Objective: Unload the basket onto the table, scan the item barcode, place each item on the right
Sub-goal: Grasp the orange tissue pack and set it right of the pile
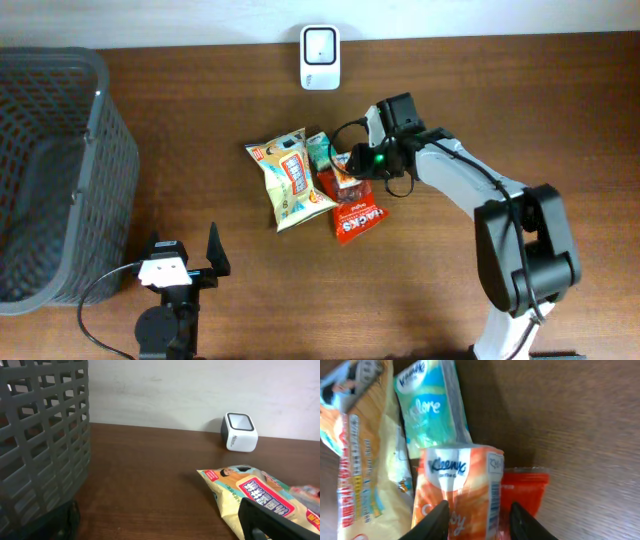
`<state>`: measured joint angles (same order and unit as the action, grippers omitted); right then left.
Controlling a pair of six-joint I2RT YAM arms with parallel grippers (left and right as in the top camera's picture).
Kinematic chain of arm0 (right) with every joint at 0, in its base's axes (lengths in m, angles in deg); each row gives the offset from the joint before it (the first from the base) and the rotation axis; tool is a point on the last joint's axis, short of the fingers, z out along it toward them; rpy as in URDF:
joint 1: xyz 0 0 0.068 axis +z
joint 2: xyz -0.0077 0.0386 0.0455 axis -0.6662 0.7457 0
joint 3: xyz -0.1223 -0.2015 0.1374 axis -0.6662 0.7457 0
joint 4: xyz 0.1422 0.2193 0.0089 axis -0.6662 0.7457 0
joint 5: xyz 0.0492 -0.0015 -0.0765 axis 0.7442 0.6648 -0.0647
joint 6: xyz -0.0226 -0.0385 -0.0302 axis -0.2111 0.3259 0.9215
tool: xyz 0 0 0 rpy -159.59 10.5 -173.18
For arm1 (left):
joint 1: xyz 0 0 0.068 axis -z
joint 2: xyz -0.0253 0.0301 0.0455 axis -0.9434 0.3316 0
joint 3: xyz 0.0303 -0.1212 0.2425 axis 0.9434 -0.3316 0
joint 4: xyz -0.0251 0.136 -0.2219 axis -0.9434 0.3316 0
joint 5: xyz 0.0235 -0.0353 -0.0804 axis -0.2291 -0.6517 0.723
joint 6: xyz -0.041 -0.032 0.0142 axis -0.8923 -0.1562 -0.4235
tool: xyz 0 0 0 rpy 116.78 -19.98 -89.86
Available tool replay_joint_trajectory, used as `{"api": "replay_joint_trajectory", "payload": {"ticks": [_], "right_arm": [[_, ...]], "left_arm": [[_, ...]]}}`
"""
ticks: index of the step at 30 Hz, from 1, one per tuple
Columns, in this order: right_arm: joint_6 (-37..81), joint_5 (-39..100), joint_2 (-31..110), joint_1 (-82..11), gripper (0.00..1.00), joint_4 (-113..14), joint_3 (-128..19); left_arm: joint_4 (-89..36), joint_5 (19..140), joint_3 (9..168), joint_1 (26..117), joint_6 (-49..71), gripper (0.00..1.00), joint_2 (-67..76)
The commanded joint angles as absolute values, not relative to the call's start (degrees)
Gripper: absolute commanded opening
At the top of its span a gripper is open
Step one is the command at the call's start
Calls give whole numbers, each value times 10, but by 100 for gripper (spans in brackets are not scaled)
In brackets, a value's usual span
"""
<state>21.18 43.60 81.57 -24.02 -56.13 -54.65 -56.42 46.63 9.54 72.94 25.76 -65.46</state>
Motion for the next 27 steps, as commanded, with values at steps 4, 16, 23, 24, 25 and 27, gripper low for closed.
{"api": "replay_joint_trajectory", "payload": {"ticks": [4, 16, 23, 24, 25, 27], "right_arm": [[221, 448, 824, -239, 4, -549, -559], [299, 186, 779, -252, 4, -389, -687], [287, -91, 779, -186, 4, -365, -687], [287, -98, 779, -178, 4, -363, -687], [287, -95, 779, -171, 4, -356, -687], [274, -89, 779, -162, 4, -341, -687]], "left_arm": [[-566, 468, 91, 732, 255, 99, -657], [-566, 468, 91, 732, 255, 99, -657], [-566, 468, 91, 732, 255, 99, -657], [-566, 468, 91, 732, 255, 99, -657], [-566, 468, 91, 732, 255, 99, -657], [-566, 468, 91, 732, 255, 99, -657]]}}
